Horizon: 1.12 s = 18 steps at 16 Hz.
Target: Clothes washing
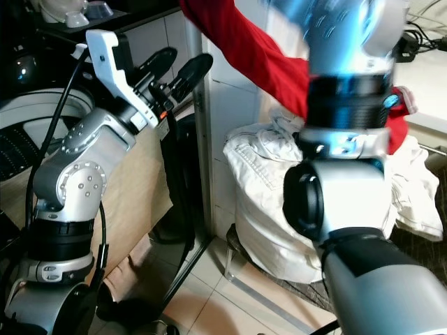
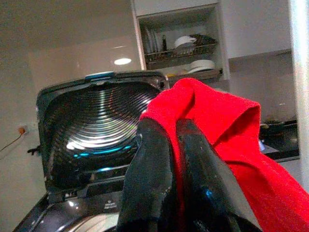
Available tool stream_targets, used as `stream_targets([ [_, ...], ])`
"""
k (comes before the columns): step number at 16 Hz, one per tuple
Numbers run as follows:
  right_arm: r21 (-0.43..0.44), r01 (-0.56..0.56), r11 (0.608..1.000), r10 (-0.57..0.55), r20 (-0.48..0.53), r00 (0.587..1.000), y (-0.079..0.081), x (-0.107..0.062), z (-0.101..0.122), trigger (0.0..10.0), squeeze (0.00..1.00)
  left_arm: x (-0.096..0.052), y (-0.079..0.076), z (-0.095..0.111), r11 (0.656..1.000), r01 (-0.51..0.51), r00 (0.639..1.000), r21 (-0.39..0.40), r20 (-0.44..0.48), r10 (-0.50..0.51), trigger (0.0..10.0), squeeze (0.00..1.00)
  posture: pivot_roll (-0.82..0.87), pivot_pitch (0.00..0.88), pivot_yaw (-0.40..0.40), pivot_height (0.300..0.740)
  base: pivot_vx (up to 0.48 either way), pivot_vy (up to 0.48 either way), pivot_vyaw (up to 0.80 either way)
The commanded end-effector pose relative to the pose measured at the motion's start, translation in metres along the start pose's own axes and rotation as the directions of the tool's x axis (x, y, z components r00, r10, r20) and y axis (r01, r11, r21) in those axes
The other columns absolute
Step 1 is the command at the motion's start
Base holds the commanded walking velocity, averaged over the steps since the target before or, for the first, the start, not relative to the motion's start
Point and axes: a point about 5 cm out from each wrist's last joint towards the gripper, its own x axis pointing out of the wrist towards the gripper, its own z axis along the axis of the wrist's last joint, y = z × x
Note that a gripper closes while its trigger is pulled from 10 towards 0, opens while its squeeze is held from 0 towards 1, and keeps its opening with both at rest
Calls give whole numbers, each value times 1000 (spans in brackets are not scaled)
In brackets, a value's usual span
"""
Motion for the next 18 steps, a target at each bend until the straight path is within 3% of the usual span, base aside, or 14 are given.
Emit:
stream_targets([
  [1,16,11,1000,-11,21,1000,-4,-8,5,0,0,-1,-7,-2,997,47,999,-64,17,-46,10000,1000,-47,0,21,740,0,0,0],
  [2,33,20,999,-21,9,1000,-6,-14,2,0,0,-1,-11,-3,992,66,997,-110,40,-62,10000,1000,-52,0,24,740,0,0,0],
  [3,42,23,999,-23,5,1000,-6,-16,1,0,0,-1,-12,-4,991,67,997,-117,45,-62,10000,1000,-52,0,24,740,0,0,0],
  [5,18,68,998,-67,-53,996,-12,-37,-7,0,0,2,-16,-11,992,69,997,-108,24,-67,10000,1000,-68,0,31,740,0,0,0],
  [7,-134,162,978,-184,-179,967,-27,-71,-17,0,0,-2,-13,-17,994,68,997,-81,-20,-70,10000,1000,-90,0,46,740,0,0,0],
  [8,-291,206,934,-288,-273,918,-38,-93,-25,0,0,-5,-11,-19,995,79,995,-54,-55,-82,10000,1000,-97,0,51,740,0,0,0],
  [9,-339,220,915,-330,-310,892,-42,-103,-29,0,0,-6,-11,-20,995,88,993,-40,-71,-91,10000,1000,-99,0,52,740,0,0,0],
  [11,-532,251,809,-504,-407,762,-59,-146,-35,0,0,-10,-12,-25,991,136,983,-13,-122,-137,10000,1000,-107,0,57,740,0,0,0],
  [12,-576,273,771,-567,-424,706,-65,-162,-35,0,0,-11,-13,-27,988,152,979,-12,-138,-152,10000,1000,-113,0,60,740,0,0,0],
  [15,-621,288,729,-642,-475,602,-75,-194,-42,0,0,-9,-18,-34,984,177,970,-14,-165,-177,10000,1000,-132,0,69,740,0,0,0],
  [17,-634,283,720,-661,-501,559,-80,-205,-50,0,0,-8,-20,-36,982,186,967,-13,-173,-186,10000,1000,-133,0,69,740,0,0,0],
  [18,-630,289,720,-675,-540,504,-86,-222,-64,0,0,-7,-24,-38,978,210,960,-11,-185,-208,10000,1000,-130,0,64,740,0,0,0],
])
